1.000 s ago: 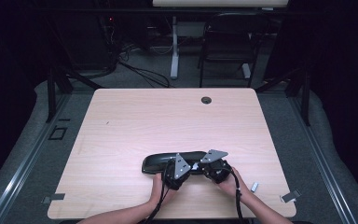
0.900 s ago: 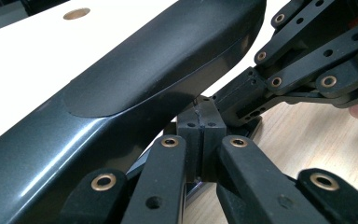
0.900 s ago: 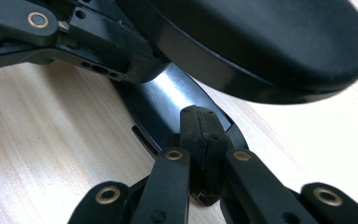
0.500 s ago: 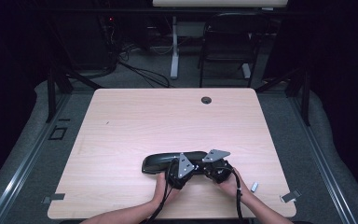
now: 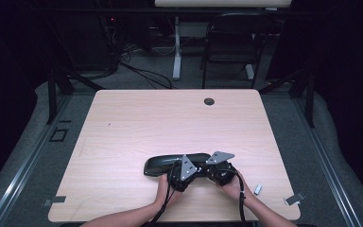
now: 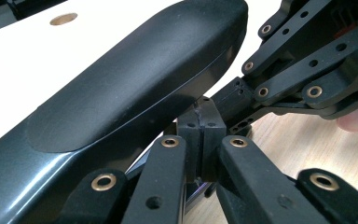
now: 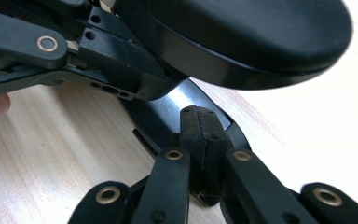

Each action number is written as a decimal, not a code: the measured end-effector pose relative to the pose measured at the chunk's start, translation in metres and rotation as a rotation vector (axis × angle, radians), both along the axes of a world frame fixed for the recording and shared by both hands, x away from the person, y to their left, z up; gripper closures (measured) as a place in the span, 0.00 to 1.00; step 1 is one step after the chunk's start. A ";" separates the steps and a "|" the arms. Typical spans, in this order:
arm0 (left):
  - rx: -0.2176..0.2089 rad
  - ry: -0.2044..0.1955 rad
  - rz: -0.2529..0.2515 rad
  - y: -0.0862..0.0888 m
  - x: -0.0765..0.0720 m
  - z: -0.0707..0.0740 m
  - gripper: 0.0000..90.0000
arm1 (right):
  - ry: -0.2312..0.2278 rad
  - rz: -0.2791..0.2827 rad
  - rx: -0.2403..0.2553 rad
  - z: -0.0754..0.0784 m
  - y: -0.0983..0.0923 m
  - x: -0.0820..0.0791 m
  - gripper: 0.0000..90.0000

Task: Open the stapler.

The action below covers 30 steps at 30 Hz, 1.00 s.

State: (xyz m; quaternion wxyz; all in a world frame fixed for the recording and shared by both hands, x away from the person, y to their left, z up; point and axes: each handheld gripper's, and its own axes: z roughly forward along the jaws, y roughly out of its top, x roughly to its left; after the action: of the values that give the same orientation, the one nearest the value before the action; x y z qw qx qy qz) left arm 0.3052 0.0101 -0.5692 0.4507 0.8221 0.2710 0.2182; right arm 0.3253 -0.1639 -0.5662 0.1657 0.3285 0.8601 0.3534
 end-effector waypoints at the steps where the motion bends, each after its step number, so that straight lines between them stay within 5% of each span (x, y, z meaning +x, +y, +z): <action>1: 0.004 -0.002 0.004 0.000 -0.001 0.000 1.00 | 0.002 -0.003 0.005 0.000 0.000 0.000 1.00; 20: -0.011 -0.012 0.014 -0.006 -0.003 0.000 1.00 | -0.005 -0.015 0.012 -0.001 0.000 -0.002 1.00; 21: -0.020 -0.017 0.020 -0.006 -0.003 0.000 1.00 | -0.003 -0.018 0.015 -0.001 -0.001 -0.002 1.00; 24: -0.095 -0.116 0.062 0.001 0.001 0.020 1.00 | -0.004 -0.019 0.019 -0.002 0.000 -0.001 1.00; 27: -0.129 -0.136 0.062 0.006 0.002 0.038 1.00 | -0.008 -0.019 0.025 -0.001 0.000 -0.002 1.00; 30: -0.118 -0.121 0.048 0.003 -0.001 0.035 1.00 | -0.003 -0.017 0.017 -0.001 0.001 -0.002 1.00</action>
State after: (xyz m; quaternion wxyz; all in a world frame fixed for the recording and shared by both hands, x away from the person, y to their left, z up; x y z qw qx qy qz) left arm 0.3037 0.0134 -0.5340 0.5087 0.7725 0.2752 0.2620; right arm 0.3231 -0.1629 -0.5676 0.1673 0.3367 0.8539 0.3600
